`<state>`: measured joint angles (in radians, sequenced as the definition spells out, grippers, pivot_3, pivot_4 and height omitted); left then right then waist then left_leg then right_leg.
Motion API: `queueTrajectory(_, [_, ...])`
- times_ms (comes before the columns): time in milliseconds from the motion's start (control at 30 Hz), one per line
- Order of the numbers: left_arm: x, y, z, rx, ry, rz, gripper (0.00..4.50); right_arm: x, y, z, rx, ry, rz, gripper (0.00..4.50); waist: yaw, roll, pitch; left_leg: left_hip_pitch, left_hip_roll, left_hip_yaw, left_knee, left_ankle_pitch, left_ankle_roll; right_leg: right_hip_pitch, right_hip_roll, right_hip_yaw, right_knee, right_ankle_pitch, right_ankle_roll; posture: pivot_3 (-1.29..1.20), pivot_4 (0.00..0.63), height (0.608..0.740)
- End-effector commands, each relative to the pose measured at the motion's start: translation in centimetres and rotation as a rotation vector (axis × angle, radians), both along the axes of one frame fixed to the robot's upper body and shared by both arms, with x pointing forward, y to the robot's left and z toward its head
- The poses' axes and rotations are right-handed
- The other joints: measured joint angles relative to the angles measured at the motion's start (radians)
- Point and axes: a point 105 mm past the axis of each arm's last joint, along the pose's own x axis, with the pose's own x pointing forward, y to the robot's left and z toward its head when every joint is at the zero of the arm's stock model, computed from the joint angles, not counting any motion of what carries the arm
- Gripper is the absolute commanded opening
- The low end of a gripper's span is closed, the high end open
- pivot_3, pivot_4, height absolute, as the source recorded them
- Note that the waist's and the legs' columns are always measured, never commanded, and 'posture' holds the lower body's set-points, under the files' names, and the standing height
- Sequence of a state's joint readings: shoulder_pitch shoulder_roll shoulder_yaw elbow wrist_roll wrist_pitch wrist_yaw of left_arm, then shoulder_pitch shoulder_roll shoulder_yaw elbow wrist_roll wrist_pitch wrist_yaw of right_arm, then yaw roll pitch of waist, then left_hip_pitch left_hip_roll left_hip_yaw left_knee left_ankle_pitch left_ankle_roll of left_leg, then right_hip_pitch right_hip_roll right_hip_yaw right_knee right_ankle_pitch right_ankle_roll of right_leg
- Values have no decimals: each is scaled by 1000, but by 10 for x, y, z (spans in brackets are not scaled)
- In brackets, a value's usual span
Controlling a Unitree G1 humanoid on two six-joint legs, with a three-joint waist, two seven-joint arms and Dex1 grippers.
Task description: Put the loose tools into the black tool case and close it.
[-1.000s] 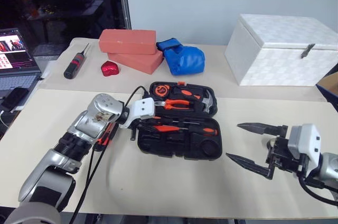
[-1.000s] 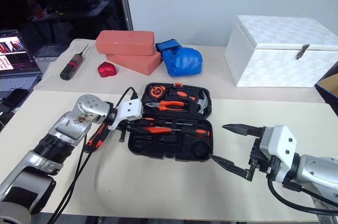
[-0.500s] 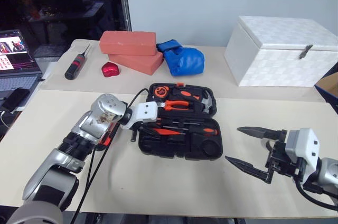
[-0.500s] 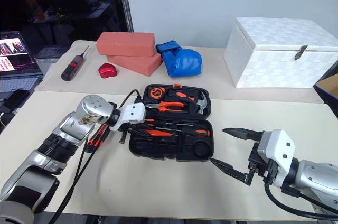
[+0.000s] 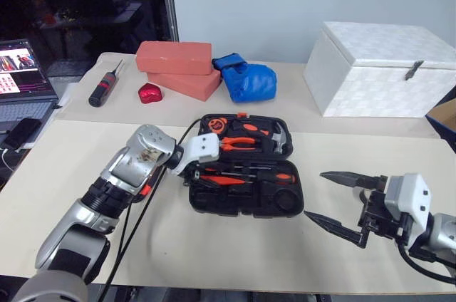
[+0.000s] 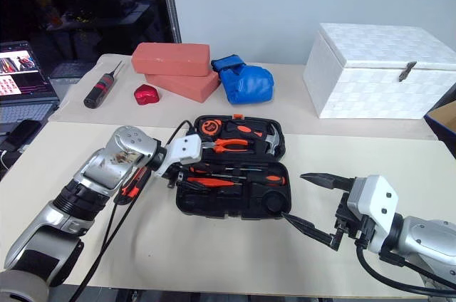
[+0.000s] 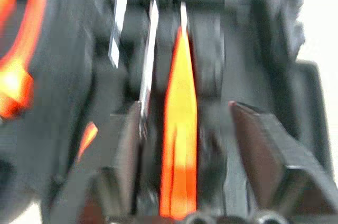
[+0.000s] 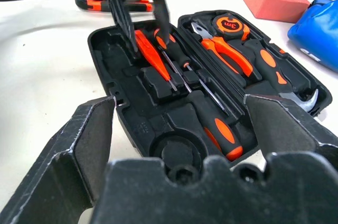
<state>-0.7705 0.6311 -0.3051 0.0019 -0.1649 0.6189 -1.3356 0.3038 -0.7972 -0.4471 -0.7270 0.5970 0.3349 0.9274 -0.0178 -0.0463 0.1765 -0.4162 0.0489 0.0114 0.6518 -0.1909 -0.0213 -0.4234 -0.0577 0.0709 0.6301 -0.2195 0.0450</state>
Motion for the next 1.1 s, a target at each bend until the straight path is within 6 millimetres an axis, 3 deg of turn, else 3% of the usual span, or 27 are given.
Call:
queueTrajectory(33, [-3, 12, 21, -148, 17, 71, 1864, -1, -1, 7, -12, -49, -6, 4500, -2, 0, 0, 0, 0, 0, 0, 0, 0, 0, 0, 0, 0, 0, 0, 0, 150, 740])
queueTrajectory(200, [-3, 5, 6, -266, 0, 134, 56, 3, -1, 6, -2, -47, -3, 4500, 3, 1, 0, 2, 0, -1, 1, 0, 0, 2, 0, 0, 1, 0, 0, 0, 150, 740])
queueTrajectory(300, [-4, 4, -21, -217, 1, 168, 56, 4, 0, 7, 0, -46, 2, 4500, 6, 1, 0, 0, 0, -1, 4, 0, 0, 2, 0, 0, 1, 0, 0, 0, 150, 740])
queueTrajectory(433, [-2, 18, -78, -12, 40, 297, 56, 3, 1, 7, -7, -37, 18, 4500, 5, 1, -1, 0, -1, -1, 7, 0, 0, 3, 0, 0, 1, -1, -3, 0, 150, 740])
queueTrajectory(500, [-3, 24, -85, 16, 53, 347, 56, 3, 1, 7, -8, -36, 23, 4500, 5, 1, -3, 1, -1, -2, 7, 0, 0, 5, 0, 0, 1, -2, -4, 0, 150, 740])
queueTrajectory(533, [-5, 24, -79, -9, 45, 337, 56, 2, 1, 7, -10, -35, 27, 4500, 5, 3, -4, 2, -1, -2, 7, 0, 0, 6, 0, 0, 1, -2, -4, 0, 150, 740])
queueTrajectory(600, [-9, 15, -40, -223, -4, 319, 56, 2, 3, 8, -1, -37, 41, 4500, -1, 4, -5, 5, -1, -1, 7, 0, 0, 8, 0, 0, 1, -2, -4, 0, 150, 740])
queueTrajectory(667, [-13, 21, -3, -433, -11, 357, 56, 2, 7, 9, 17, -42, 66, 4500, -7, 4, -4, 7, 0, -1, 7, 0, 0, 8, 0, 1, 1, -2, -5, 0, 150, 740])
queueTrajectory(767, [-8, 46, 8, -488, -22, 509, 56, 3, 11, 11, 46, -51, 95, 4500, -6, 3, -3, 2, 1, -2, 7, 0, 0, 3, 0, 0, 3, -1, -6, 0, 150, 740])
queueTrajectory(800, [-5, 60, 9, -489, -40, 589, 579, 3, 13, 13, 57, -55, 107, 4500, -6, 3, -3, 2, 1, -2, 7, 0, 0, 3, 0, 0, 3, 0, -6, 0, 150, 740])
queueTrajectory(833, [-3, 79, 7, -463, -75, 687, 734, 4, 15, 15, 69, -57, 122, 4500, -6, 4, -3, 2, 0, -2, 7, 0, 0, 3, 0, 0, 3, 0, -6, 0, 150, 740])
queueTrajectory(933, [-4, 120, -5, -357, -122, 905, 1789, 6, 17, 16, 77, -56, 152, 4500, -18, 4, -3, 3, 0, -2, 7, 0, 0, 4, 0, 0, 3, 0, -6, 0, 150, 740])
queueTrajectory(1100, [-13, 133, -31, -237, -71, 1055, 3510, 9, 16, 14, 75, -51, 164, 4500, -3, 2, -2, 0, -1, -3, 7, 0, 0, 3, 0, 0, 0, -1, -5, 0, 150, 740])
